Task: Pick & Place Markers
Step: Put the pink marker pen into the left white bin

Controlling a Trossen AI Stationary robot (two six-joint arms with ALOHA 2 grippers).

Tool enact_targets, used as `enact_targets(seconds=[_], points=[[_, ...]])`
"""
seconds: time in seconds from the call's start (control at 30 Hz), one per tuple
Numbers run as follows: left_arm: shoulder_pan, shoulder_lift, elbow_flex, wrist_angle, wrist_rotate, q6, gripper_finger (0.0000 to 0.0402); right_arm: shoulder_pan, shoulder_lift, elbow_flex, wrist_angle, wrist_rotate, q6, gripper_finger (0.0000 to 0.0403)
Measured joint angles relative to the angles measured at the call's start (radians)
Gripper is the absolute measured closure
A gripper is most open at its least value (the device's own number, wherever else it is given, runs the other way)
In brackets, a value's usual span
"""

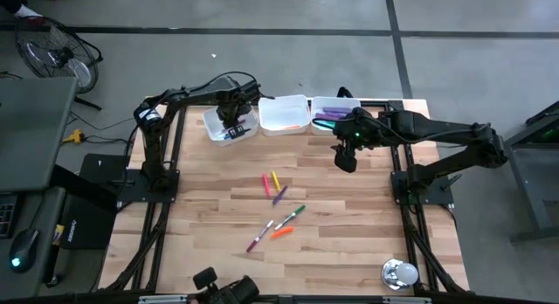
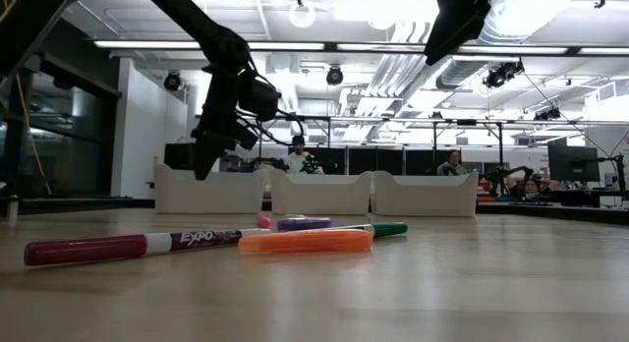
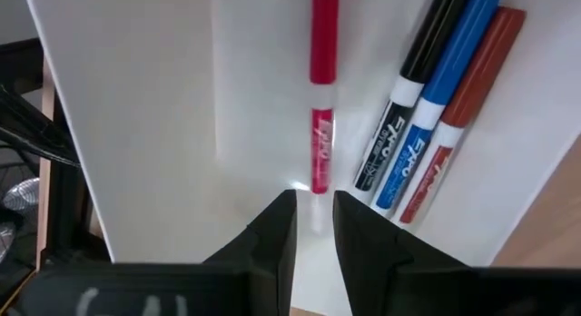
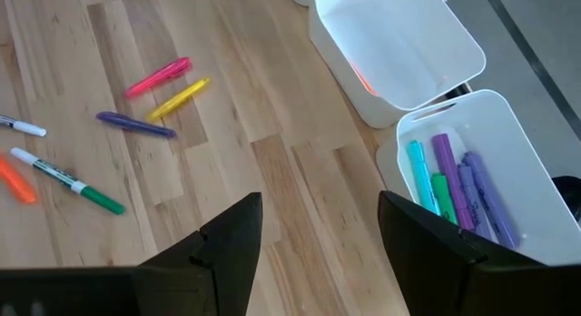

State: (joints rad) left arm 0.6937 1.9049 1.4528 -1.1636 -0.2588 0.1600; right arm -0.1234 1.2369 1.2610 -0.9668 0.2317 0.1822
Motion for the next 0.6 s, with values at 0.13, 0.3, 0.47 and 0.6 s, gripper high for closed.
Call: enact_targets(seconds=[0.13, 0.3, 0.47, 0.6], points=[[0.000, 0.000, 0.000, -0.027, 0.000, 0.000, 0.0328, 0.000, 0.000, 0.000, 0.000, -0.003, 0.000, 0.0194], [0.000, 0.000, 0.030, -0.099, -0.011, -0.023, 0.0327, 0.000, 0.000, 0.000, 0.000, -0.003, 0.000, 0.0194], [-0.001, -0.019, 0.093, -0.179, -0.008, -0.071, 0.0326, 0.000, 0.000, 0.000, 0.000, -0.003, 0.000, 0.0194], [-0.023, -0.059, 0.113, -0.195, 0.011, -0.132, 0.0326, 0.000, 0.000, 0.000, 0.000, -0.003, 0.000, 0.0194]])
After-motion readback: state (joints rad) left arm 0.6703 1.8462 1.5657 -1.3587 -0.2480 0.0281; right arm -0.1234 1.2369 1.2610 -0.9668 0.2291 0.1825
